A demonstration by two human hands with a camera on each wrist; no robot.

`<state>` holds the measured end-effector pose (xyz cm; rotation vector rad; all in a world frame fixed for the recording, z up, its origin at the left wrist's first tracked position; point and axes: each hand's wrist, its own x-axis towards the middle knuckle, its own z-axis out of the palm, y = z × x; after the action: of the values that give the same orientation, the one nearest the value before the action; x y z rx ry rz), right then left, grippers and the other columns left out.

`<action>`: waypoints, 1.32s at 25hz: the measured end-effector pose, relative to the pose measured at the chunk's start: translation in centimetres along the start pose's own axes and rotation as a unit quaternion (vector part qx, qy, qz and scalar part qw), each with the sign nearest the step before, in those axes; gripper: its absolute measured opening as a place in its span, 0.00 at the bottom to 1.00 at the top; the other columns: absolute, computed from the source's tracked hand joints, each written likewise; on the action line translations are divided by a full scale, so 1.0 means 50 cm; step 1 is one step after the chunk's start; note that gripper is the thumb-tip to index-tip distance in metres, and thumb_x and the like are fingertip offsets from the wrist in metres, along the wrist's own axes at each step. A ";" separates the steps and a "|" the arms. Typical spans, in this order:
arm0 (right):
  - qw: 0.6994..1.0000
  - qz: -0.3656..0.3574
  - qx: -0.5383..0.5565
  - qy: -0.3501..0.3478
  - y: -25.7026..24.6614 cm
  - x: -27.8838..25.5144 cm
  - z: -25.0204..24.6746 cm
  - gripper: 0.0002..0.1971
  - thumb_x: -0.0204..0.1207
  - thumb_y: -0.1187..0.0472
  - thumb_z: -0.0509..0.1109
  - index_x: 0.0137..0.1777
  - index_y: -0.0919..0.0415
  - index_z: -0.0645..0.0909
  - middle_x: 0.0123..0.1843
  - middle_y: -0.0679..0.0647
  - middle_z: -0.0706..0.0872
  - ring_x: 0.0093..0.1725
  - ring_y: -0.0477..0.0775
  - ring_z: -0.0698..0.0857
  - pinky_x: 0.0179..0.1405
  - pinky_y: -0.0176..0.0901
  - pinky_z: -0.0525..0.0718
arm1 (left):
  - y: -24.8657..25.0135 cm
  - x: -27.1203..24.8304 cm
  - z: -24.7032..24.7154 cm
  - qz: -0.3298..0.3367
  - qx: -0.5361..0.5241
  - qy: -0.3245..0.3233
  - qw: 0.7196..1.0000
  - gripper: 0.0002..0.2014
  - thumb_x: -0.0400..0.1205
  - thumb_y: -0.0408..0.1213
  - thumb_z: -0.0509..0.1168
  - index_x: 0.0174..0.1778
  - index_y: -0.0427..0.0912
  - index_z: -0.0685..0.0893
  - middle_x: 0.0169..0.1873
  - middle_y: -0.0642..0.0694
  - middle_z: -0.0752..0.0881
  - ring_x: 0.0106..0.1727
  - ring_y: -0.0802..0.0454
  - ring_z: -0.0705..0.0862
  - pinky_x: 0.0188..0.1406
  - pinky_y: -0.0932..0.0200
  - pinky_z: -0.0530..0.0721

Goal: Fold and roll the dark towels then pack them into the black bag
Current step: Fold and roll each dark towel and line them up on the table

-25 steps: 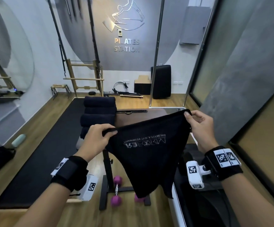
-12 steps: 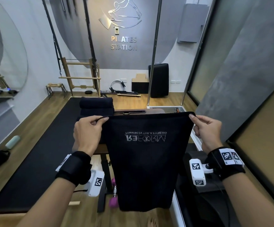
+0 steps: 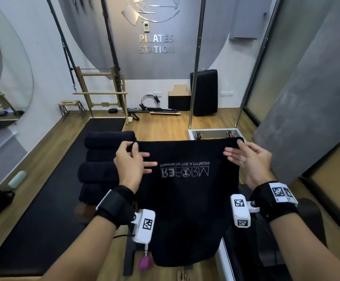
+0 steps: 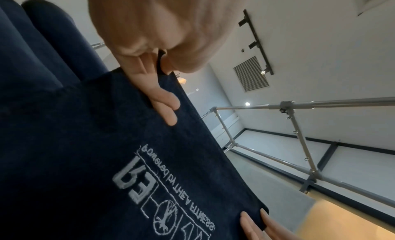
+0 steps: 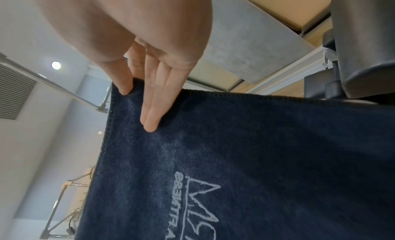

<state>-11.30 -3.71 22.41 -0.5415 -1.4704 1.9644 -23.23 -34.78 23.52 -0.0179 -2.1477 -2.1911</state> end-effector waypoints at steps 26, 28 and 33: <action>0.956 0.267 -0.123 -0.018 0.337 0.461 0.079 0.11 0.86 0.72 0.70 0.65 0.69 0.76 0.51 0.80 0.88 0.41 0.71 0.92 0.41 0.54 0.93 | -0.313 0.375 0.257 -0.180 0.114 0.043 0.976 0.28 0.87 0.14 0.59 0.81 0.35 0.65 0.65 0.34 0.81 0.63 0.43 0.89 0.45 0.51 0.95; 0.964 0.235 -0.126 -0.016 0.327 0.441 0.069 0.14 0.84 0.73 0.70 0.67 0.64 0.77 0.50 0.74 0.90 0.40 0.72 0.93 0.37 0.51 0.94 | -0.316 0.340 0.245 -0.134 0.145 -0.025 0.980 0.35 0.88 0.17 0.59 0.90 0.40 0.56 0.72 0.43 0.77 0.74 0.50 0.81 0.69 0.48 0.88; 0.962 0.203 -0.170 -0.065 0.272 0.314 0.056 0.06 0.85 0.71 0.71 0.60 0.70 0.83 0.47 0.73 0.92 0.35 0.65 0.93 0.32 0.47 0.93 | -0.303 0.233 0.179 -0.008 0.269 -0.082 0.960 0.14 0.90 0.32 0.66 0.72 0.40 0.82 0.62 0.48 0.86 0.60 0.56 0.85 0.62 0.64 0.83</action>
<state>-27.64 2.57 10.88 -0.9427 -1.9208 2.0900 -36.14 -26.06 9.26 -0.1559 -2.7686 -1.5859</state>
